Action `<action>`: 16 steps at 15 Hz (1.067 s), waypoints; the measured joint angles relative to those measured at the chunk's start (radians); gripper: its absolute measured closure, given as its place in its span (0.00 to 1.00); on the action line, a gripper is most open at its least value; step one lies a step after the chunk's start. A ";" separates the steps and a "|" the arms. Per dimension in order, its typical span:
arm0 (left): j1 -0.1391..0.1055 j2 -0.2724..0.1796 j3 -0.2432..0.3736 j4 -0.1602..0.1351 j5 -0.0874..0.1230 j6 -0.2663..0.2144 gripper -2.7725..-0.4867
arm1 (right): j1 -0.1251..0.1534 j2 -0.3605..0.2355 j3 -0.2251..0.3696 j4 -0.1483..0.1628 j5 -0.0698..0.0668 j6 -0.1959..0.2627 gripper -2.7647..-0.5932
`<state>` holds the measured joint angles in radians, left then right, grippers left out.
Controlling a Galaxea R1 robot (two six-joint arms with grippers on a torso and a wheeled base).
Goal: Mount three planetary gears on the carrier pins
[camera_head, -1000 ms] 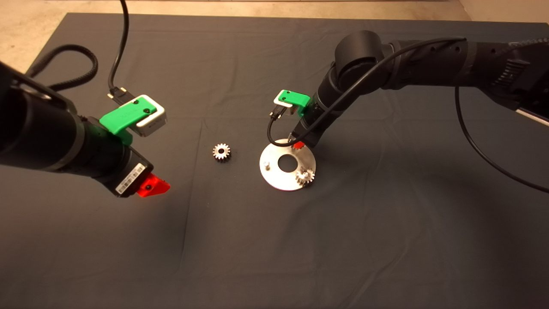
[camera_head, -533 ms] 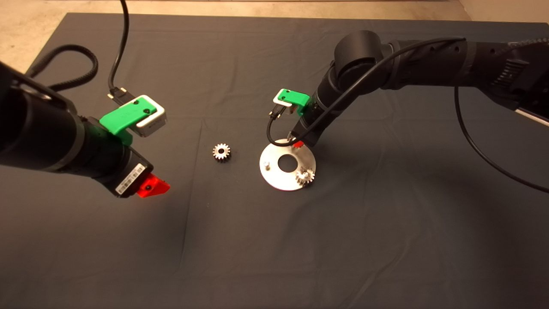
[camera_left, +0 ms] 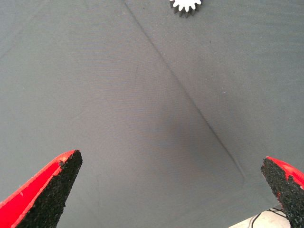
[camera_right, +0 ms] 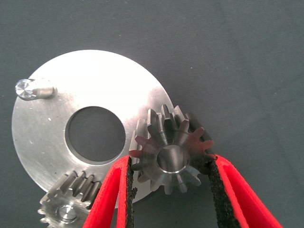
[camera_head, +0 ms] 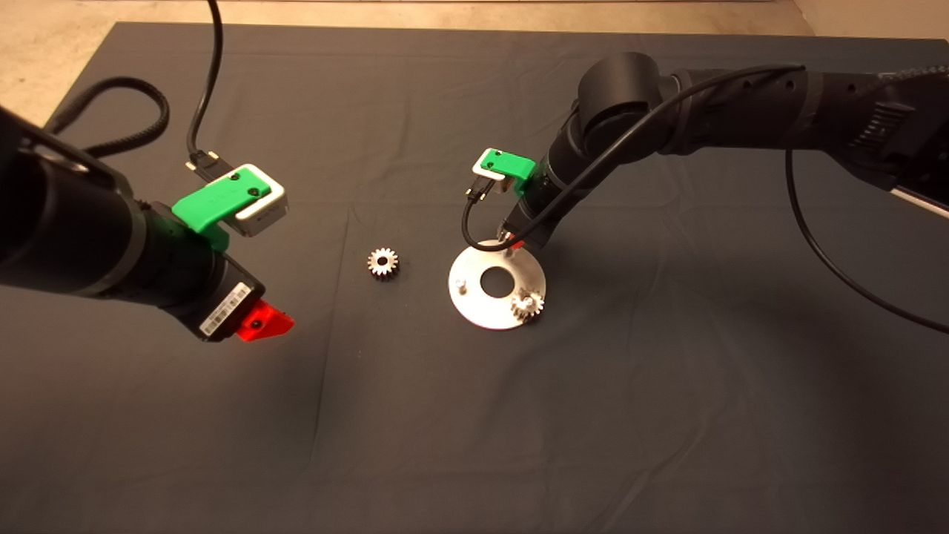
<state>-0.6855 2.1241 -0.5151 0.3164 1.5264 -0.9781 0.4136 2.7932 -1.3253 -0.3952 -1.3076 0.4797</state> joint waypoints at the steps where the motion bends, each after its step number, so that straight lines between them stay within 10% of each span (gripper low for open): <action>1: 0.000 -0.001 0.000 -0.001 0.000 0.000 0.00 | 0.000 0.000 -0.001 -0.002 -0.001 0.000 0.87; 16: -0.008 -0.014 0.000 -0.010 0.000 0.000 0.00 | -0.001 -0.004 -0.003 -0.005 -0.014 -0.002 0.87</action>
<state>-0.6936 2.1100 -0.5151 0.3068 1.5264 -0.9781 0.4128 2.7891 -1.3281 -0.4002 -1.3213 0.4777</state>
